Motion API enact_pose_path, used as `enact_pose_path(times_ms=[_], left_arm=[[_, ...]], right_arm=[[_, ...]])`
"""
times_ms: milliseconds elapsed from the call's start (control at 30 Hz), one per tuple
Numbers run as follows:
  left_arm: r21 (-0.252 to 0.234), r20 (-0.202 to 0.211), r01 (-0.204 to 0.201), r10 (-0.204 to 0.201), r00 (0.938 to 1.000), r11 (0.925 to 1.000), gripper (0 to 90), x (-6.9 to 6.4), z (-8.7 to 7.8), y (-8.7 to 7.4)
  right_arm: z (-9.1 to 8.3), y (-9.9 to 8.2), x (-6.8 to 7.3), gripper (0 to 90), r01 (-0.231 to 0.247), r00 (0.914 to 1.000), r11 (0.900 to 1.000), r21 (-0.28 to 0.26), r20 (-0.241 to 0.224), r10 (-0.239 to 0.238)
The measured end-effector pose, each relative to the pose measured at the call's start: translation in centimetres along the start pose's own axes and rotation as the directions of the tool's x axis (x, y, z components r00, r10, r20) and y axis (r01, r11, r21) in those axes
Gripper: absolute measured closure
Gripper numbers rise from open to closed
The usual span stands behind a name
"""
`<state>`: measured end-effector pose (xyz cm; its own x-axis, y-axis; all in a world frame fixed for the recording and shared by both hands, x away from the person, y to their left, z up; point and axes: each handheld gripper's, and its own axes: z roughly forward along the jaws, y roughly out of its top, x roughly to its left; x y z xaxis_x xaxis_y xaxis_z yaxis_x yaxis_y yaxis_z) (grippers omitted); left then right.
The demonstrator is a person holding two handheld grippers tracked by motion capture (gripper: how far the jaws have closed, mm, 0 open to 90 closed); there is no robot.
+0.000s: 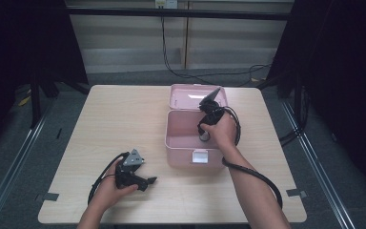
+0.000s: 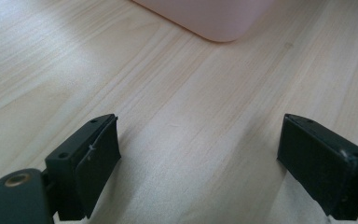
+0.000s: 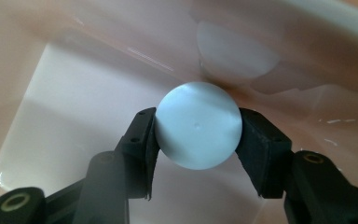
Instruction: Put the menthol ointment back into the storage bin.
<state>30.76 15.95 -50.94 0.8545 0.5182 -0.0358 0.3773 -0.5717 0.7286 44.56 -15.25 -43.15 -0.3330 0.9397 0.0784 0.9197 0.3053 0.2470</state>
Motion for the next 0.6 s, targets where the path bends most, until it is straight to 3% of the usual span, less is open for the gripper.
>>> enact_pose_path(times_ms=[600], left_arm=[[0.002, -0.003, -0.006, 0.006, 1.0000, 1.0000, 12.2, 0.05, -0.03, 0.01]], right_arm=[[-0.11, 0.05, -0.19, 45.6, -0.007, 1.0000, 0.9999, 0.009, 0.003, 0.007]])
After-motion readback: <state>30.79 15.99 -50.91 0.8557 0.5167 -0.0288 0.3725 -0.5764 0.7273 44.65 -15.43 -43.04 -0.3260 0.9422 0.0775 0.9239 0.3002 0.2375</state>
